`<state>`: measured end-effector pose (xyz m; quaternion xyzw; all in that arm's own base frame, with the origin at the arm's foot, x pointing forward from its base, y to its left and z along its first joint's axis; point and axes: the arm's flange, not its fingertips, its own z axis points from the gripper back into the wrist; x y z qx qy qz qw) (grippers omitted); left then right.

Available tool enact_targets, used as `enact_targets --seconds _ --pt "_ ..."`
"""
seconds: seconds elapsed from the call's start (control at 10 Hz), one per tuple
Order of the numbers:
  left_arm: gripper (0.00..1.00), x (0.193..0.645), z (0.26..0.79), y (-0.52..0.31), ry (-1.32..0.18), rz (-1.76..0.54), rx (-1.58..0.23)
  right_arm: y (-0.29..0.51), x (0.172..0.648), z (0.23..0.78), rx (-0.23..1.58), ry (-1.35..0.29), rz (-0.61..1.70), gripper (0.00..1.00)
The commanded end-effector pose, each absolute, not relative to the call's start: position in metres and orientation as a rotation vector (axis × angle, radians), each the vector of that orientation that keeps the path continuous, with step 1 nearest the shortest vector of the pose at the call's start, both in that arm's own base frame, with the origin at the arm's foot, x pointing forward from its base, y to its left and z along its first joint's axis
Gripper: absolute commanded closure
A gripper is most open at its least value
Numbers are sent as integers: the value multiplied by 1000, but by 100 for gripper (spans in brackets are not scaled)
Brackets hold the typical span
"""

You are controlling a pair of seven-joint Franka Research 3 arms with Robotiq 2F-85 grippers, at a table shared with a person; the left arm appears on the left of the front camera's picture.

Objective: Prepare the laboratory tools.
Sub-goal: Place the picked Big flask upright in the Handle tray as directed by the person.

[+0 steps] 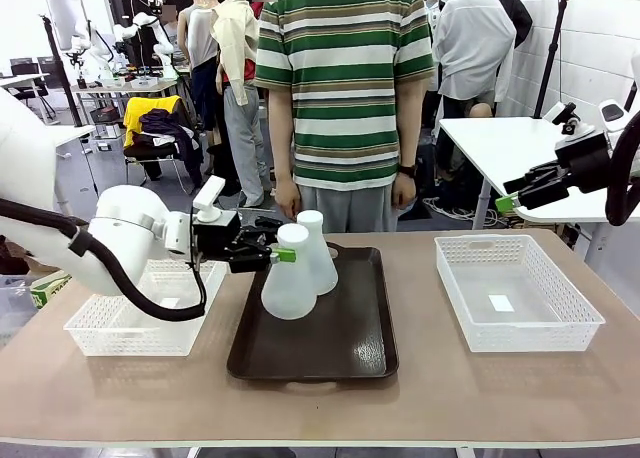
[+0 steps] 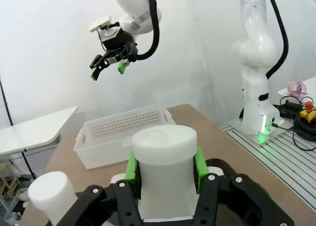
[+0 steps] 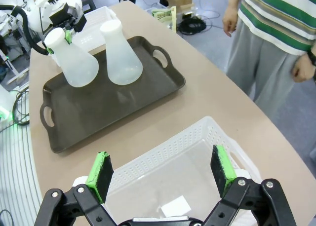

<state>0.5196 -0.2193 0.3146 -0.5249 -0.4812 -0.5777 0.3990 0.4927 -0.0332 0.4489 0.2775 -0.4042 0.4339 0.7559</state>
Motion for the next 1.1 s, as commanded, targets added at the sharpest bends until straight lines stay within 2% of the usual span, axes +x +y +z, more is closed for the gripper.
enact_targets --seconds 0.0,0.4,0.9,1.0 --pt "100 523 313 -235 -1265 -1446 -1356 -33 493 448 598 -881 943 0" --pt "100 507 284 -245 -1270 -1361 -1356 -33 493 448 598 -881 943 0" --pt "100 503 279 -248 -1215 -1301 -1342 -33 493 448 598 -881 943 0" --pt "81 503 279 -247 -1210 -1289 -1346 -33 493 448 598 -881 943 0"
